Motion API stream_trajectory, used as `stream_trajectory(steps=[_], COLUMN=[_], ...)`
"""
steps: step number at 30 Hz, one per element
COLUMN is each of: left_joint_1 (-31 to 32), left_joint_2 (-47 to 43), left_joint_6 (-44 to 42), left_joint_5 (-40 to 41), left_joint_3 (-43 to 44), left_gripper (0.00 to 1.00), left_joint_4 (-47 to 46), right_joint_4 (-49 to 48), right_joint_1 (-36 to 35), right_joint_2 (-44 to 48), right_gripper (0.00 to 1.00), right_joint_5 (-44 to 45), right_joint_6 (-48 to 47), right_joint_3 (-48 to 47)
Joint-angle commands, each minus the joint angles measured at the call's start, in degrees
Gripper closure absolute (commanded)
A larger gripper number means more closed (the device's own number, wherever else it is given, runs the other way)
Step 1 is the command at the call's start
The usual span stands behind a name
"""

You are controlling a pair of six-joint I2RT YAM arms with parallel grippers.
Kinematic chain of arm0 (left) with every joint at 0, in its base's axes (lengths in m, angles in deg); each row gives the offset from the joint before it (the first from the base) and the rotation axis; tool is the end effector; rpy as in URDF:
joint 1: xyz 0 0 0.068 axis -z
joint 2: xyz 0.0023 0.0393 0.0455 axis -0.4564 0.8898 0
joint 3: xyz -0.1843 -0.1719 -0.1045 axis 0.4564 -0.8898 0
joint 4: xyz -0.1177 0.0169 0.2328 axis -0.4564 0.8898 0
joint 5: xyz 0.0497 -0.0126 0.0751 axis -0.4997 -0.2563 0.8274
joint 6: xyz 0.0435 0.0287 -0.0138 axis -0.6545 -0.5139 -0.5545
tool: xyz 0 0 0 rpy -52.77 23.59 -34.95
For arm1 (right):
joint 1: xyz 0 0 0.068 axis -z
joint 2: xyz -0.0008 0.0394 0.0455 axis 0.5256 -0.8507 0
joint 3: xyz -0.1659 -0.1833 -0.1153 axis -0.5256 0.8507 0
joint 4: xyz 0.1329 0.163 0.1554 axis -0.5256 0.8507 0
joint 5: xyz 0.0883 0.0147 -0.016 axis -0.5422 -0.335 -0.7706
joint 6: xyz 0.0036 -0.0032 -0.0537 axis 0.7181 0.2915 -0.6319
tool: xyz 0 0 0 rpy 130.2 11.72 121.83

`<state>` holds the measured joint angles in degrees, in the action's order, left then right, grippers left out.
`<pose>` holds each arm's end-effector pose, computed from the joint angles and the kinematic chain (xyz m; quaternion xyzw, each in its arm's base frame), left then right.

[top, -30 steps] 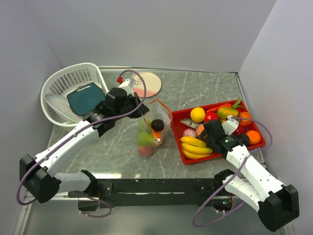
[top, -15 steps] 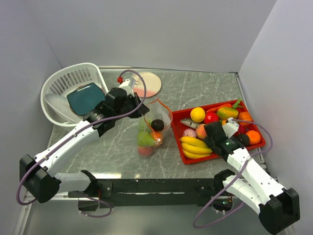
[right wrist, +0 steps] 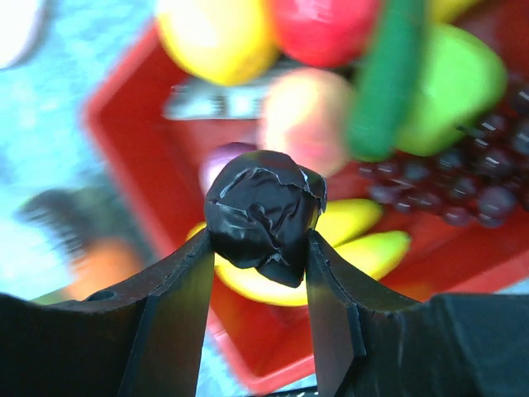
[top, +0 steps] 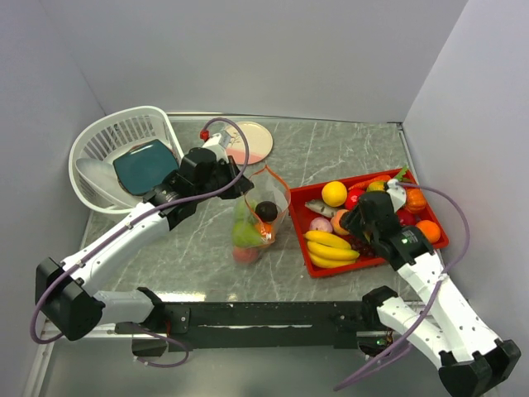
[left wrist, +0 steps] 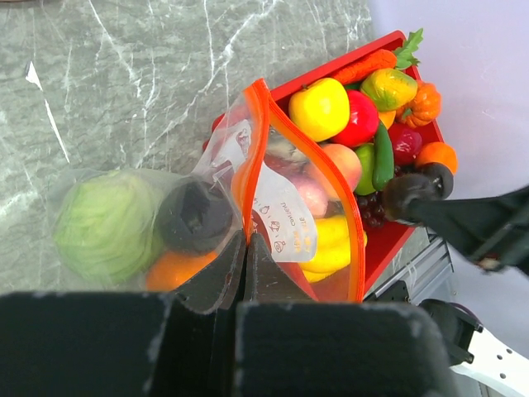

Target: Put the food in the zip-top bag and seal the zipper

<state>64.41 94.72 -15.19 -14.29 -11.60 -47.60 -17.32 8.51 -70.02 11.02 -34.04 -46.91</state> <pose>0.2257 -0.1757 0.3459 0.0048 0.8408 -0.3665 0.3984 0.1423 0.0488 0.2855 0.2470 0.8812 0.0936 0.3920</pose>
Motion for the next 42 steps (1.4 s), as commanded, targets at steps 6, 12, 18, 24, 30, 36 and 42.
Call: stream_trajectory(steps=[6,12,18,24,30,36,42], left_joint_1=[-0.2,-0.2,-0.2,-0.2,-0.2,-0.2,-0.2], left_joint_2=[0.3,-0.3,-0.8,-0.7,-1.3,-1.4,-2.2], left_joint_6=[1.0,0.9,0.8,1.0,1.3,1.2,0.9], left_joint_5=[-0.3,1.0,1.7,1.2,1.3,1.5,1.9], left_joint_3=[0.1,0.8,0.7,0.7,0.0,0.5,0.6], left_gripper=[0.99,0.99,0.99,0.99,0.99,0.99,0.99], left_joint_4=[-3.1,-2.3,-1.8,-2.3,-3.2,-2.8,-2.1], right_joint_4=[-4.9,-7.4,-12.0,-14.0,-14.3,-6.8,-6.9], right_joint_1=[-9.6,-21.0,-25.7,-26.6,-26.7,-20.5,-1.7], right_joint_2=[-9.1,-19.4,-25.2,-27.8,-25.0,-19.6,-8.5], right_gripper=[0.83,0.82,0.78,0.46,0.02,0.09,0.18], right_joint_5=[-2.7,0.0,-0.3,-1.8,0.3,9.6,5.6], right_joint_6=[-3.4,-3.4,-3.9,-4.9,-5.8,-1.9,1.2], right_joint_3=[-19.9,-30.4,-30.1,-30.3,-28.6,-24.3,-9.1])
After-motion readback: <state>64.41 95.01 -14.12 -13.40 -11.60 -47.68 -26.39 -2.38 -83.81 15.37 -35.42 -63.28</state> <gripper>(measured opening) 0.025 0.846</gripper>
